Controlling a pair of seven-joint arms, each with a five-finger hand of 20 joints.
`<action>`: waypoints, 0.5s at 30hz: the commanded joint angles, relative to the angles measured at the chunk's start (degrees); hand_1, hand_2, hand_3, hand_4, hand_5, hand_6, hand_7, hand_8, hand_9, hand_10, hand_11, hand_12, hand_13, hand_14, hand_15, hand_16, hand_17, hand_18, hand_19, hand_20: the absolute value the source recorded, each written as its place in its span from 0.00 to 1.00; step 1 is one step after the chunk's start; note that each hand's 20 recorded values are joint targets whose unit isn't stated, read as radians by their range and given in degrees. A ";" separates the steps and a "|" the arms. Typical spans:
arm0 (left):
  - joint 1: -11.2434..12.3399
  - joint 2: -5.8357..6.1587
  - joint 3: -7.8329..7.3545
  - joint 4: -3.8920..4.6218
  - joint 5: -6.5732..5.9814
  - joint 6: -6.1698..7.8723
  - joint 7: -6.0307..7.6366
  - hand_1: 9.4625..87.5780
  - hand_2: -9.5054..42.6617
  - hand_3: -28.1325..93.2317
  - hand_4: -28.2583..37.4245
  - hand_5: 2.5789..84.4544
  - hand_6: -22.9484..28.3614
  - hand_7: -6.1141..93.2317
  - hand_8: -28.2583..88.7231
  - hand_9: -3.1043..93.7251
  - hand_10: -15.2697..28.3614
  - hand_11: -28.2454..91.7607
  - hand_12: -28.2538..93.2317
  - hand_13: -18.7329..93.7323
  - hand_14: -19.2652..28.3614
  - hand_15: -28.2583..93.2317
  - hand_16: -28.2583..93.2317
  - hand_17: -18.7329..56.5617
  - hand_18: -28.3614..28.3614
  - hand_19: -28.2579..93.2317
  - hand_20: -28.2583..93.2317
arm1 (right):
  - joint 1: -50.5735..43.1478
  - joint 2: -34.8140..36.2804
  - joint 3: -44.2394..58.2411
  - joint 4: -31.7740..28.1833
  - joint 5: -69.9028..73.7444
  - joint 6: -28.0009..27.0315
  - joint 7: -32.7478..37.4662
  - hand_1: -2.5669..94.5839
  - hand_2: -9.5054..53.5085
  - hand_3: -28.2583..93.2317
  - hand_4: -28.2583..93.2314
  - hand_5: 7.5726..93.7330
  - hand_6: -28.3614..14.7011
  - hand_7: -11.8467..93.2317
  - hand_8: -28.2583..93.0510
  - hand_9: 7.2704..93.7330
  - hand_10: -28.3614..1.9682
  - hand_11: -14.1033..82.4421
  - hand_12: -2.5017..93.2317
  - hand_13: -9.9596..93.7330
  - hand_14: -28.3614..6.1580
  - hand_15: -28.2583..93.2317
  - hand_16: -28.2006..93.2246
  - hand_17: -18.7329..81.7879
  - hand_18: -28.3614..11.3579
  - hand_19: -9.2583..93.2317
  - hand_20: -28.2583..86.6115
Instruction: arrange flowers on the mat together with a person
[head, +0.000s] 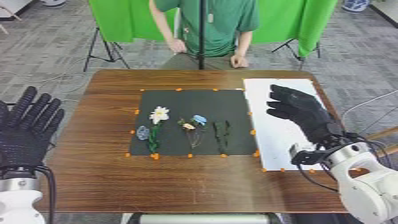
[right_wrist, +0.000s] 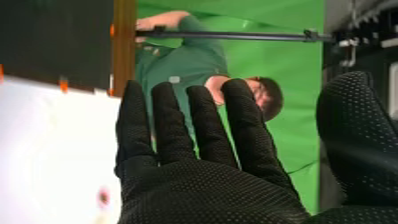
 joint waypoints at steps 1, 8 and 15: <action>1.00 -0.40 0.82 -0.02 -0.14 -0.34 -0.05 0.15 0.53 0.79 0.00 0.47 0.58 0.16 0.17 0.39 0.67 0.37 0.31 0.39 0.69 0.43 0.19 0.18 0.74 0.47 0.33 | 2.25 4.84 -0.55 0.68 -29.18 10.83 2.15 0.25 0.23 0.84 0.06 0.33 0.55 0.21 0.17 0.29 0.46 0.17 0.20 0.32 0.40 0.28 0.43 0.26 0.36 0.43 0.32; 1.40 -0.68 1.16 -0.14 -0.34 -0.14 -0.01 0.15 0.53 0.79 0.00 0.48 0.59 0.16 0.17 0.39 0.67 0.37 0.31 0.39 0.69 0.43 0.19 0.17 0.74 0.47 0.33 | 14.73 9.60 -9.63 5.94 -53.88 12.17 20.29 0.28 0.15 0.86 0.06 0.33 0.57 0.23 0.17 0.27 0.47 0.16 0.20 0.27 0.40 0.25 0.42 0.23 0.38 0.41 0.31; 0.93 -0.47 1.19 -0.27 -1.26 0.63 0.00 0.15 0.53 0.80 0.00 0.48 0.59 0.16 0.17 0.40 0.67 0.37 0.31 0.39 0.69 0.43 0.19 0.17 0.74 0.47 0.33 | 28.19 12.05 -19.45 15.79 -62.07 9.50 28.39 0.32 0.09 0.86 0.06 0.30 0.57 0.21 0.17 0.26 0.47 0.16 0.19 0.29 0.37 0.26 0.42 0.24 0.34 0.46 0.32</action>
